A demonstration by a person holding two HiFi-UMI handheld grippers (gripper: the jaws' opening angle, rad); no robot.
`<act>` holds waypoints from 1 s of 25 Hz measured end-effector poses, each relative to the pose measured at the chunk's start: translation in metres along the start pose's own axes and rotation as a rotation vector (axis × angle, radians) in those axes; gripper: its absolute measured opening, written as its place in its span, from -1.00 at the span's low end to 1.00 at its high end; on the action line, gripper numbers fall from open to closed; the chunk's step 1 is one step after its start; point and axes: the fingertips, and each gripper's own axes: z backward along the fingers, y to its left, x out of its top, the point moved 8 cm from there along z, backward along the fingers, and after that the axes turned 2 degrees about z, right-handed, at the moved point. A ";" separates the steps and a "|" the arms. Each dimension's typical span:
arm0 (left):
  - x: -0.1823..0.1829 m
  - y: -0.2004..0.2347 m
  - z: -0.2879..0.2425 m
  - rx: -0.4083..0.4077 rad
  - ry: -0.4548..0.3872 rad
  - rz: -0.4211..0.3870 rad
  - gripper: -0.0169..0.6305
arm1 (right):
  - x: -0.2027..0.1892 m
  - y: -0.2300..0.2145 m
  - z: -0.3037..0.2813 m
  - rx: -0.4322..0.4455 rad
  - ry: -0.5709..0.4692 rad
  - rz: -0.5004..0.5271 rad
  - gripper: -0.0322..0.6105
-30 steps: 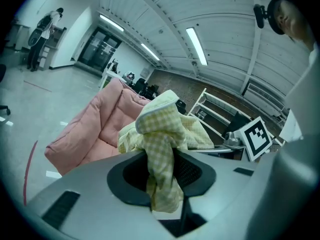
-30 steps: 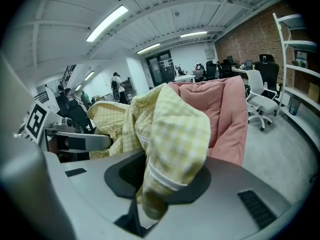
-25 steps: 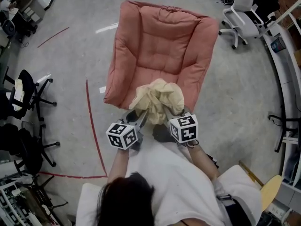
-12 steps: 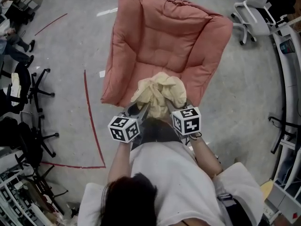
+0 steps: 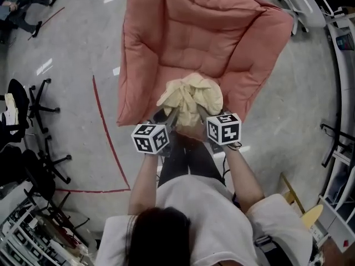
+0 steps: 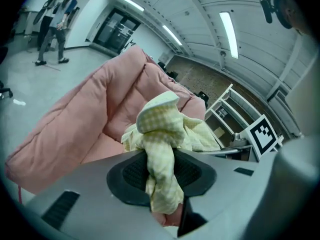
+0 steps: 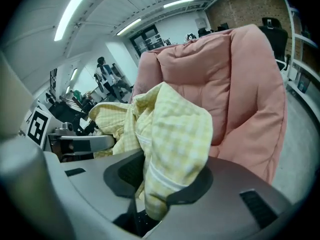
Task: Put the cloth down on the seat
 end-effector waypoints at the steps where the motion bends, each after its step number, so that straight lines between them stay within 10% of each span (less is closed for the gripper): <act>1: -0.002 0.007 -0.011 0.004 0.008 0.018 -0.56 | -0.002 -0.007 -0.011 0.004 0.012 0.000 -0.50; 25: -0.050 0.157 -0.192 0.052 0.122 -0.037 -0.55 | -0.057 -0.119 -0.224 -0.060 0.048 -0.097 -0.35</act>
